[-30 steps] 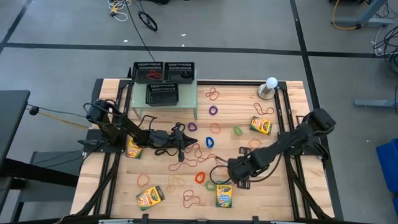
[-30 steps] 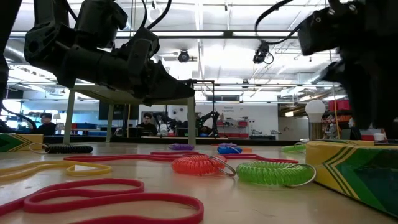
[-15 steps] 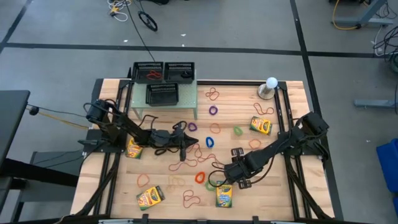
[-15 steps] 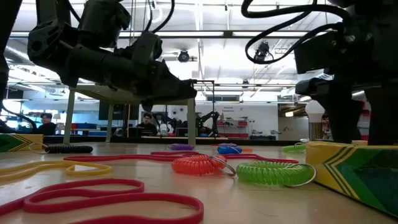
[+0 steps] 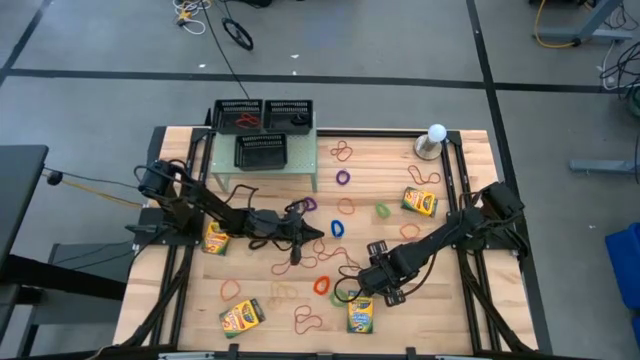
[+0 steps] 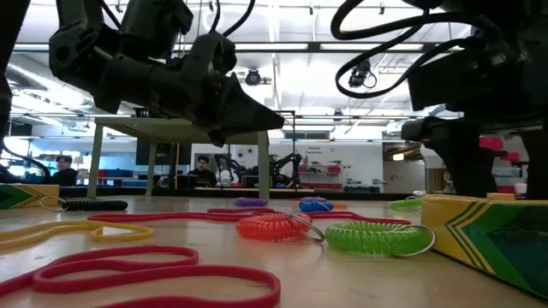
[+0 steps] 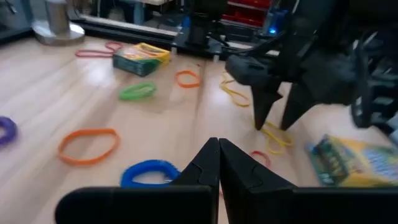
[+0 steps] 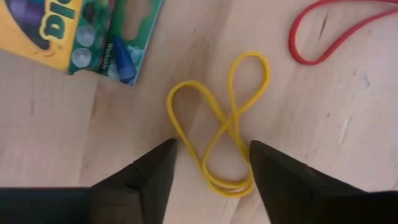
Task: Pick & Place Office Desk Supplies
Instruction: Put the yellow rubber band into the top left black bin on the shelf, then put the crayon box into the bottom black bin on the shelf
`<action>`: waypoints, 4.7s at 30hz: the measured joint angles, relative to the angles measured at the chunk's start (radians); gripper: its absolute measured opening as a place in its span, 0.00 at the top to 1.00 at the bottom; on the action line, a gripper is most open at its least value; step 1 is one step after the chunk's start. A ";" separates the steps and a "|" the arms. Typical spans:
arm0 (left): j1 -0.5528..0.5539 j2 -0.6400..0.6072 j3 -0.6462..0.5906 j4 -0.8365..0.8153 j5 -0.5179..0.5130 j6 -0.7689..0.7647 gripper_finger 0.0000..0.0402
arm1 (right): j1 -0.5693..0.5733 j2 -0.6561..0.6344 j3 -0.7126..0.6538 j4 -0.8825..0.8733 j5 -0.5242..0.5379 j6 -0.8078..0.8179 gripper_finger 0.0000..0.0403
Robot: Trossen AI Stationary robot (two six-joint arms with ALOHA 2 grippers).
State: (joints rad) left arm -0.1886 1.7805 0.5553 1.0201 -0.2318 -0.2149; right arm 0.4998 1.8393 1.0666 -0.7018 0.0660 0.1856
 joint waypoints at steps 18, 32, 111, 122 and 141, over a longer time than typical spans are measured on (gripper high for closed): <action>-0.070 0.000 0.099 -0.150 0.074 0.195 0.97 | -0.009 -0.152 -0.022 -0.001 0.067 0.150 0.98; -0.072 0.000 0.101 -0.175 0.011 0.106 0.62 | -0.067 -0.239 -0.193 0.576 0.401 0.209 0.99; 1.042 -0.753 0.280 -1.001 -0.073 0.485 0.98 | -0.107 -0.236 -0.192 0.856 0.553 0.034 0.98; 1.039 -0.724 0.280 -1.117 -0.144 0.470 0.78 | -0.107 -0.236 -0.192 0.855 0.553 0.034 0.97; 1.019 -0.896 0.280 -1.315 -0.265 0.468 0.49 | -0.112 -0.236 -0.192 0.863 0.552 0.044 0.96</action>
State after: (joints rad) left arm 0.8307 0.8844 0.8349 -0.2949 -0.4969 0.2533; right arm 0.3882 1.6035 0.8749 0.1612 0.6179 0.2298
